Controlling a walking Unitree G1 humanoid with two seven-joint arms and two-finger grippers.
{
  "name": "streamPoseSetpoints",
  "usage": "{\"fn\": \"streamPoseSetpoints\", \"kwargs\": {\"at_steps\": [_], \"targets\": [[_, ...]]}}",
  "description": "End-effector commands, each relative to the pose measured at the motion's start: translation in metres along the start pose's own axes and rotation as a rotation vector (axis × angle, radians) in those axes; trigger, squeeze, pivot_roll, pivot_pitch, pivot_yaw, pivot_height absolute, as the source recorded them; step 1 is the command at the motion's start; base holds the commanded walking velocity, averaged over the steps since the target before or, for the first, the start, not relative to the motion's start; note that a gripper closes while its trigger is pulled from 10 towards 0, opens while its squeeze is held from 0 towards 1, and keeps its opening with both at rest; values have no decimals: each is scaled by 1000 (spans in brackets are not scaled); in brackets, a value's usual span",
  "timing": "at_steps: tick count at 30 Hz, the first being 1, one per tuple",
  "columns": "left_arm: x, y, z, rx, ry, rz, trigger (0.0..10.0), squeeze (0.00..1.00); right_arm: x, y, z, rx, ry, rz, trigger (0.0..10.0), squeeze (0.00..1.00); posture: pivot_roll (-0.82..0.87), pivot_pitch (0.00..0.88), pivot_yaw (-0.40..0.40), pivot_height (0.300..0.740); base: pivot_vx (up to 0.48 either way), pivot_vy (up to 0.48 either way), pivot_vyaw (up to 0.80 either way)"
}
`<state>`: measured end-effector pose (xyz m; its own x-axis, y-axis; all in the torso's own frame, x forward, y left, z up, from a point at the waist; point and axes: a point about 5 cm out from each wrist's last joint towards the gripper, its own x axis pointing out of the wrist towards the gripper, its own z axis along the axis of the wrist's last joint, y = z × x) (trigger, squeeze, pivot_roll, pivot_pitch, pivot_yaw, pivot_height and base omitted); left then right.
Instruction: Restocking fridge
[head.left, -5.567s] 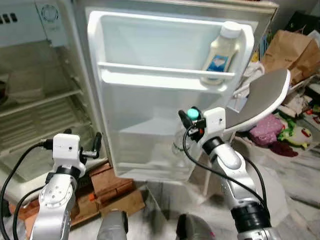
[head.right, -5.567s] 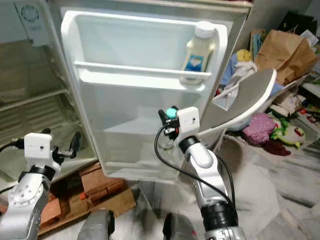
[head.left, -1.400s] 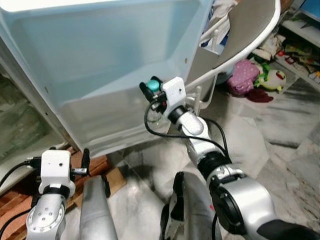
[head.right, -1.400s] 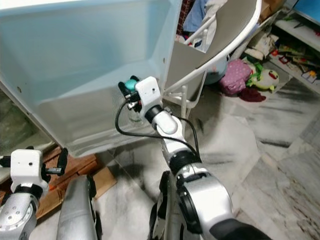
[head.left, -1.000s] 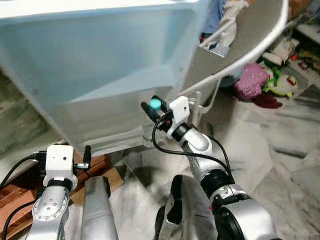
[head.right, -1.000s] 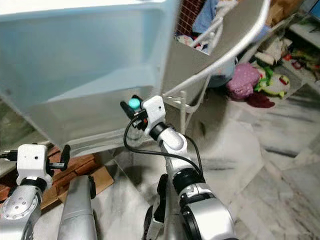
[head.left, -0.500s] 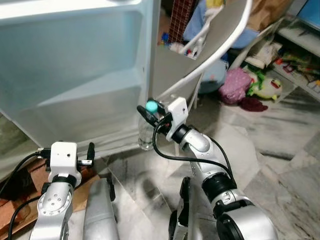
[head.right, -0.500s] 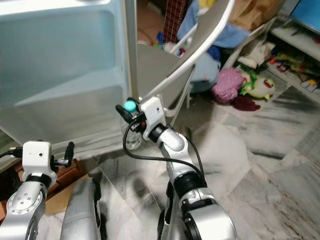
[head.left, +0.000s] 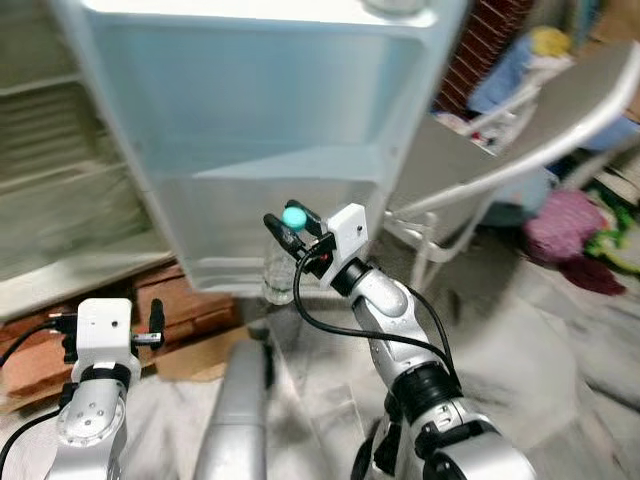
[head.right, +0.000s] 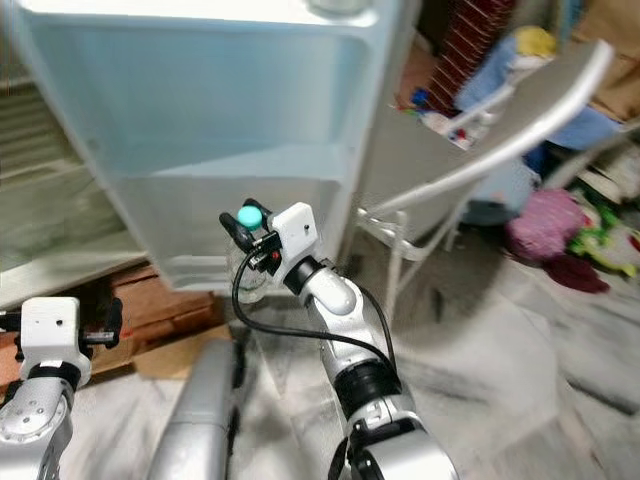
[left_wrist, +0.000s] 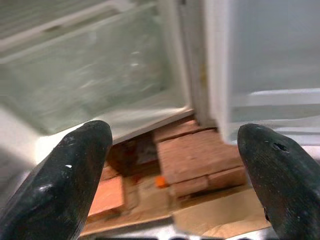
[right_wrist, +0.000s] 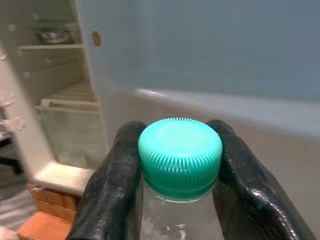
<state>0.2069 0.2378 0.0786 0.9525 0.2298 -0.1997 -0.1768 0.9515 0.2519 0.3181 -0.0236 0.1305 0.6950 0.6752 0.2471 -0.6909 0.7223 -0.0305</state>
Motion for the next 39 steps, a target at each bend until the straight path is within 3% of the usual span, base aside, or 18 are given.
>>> {"fn": "streamPoseSetpoints", "kwargs": {"at_steps": [1, 7, 10, 20, 23, 26, 29, 32, 36, 39], "targets": [[-4, -9, 2, 9, 0, -59, 10000, 0, 3, -8, 5, -31, -29, -87, 10000, 0, 263, 149, -74, 561, 0, 0, 0], [-17, -14, 0, 42, 5, -125, 10000, 0, 7, -17, 1, -145, 18, -208, 10000, 0, 272, 188, -85, 561, 0, 0, 0], [-25, -12, -1, 66, 3, -129, 10000, 0, 6, -20, -5, -158, 46, -253, 10000, 0, 286, 225, -95, 561, 0, 0, 0], [-54, -7, 0, 74, 27, -134, 10000, 0, 22, -17, 0, -253, 44, -279, 10000, 0, 326, 306, -105, 561, 0, 0, 0], [-67, -5, -1, 78, 47, -135, 10000, 0, 31, -13, 14, -279, -39, -263, 10000, 0, 342, 335, -109, 561, 0, 0, 0], [-73, -3, 1, 85, 54, -131, 10000, 0, 44, -11, 36, -371, -141, -254, 10000, 0, 359, 347, -112, 561, 0, 0, 0], [-76, -1, 1, 89, 59, -130, 10000, 0, 48, -11, 41, -409, -163, -252, 10000, 0, 364, 357, -114, 561, 0, 0, 0], [-82, 0, 3, 95, 64, -129, 10000, 0, 49, -5, 46, -535, -213, -222, 10000, 0, 374, 367, -116, 561, 0, 0, 0], [-84, 1, 3, 100, 70, -128, 10000, 0, 52, -1, 58, -576, -310, -214, 10000, 0, 375, 370, -115, 561, 0, 0, 0], [-84, 1, 2, 104, 75, -130, 10000, 0, 51, 2, 56, -583, -320, -216, 10000, 0, 373, 366, -113, 561, 0, 0, 0]]}}
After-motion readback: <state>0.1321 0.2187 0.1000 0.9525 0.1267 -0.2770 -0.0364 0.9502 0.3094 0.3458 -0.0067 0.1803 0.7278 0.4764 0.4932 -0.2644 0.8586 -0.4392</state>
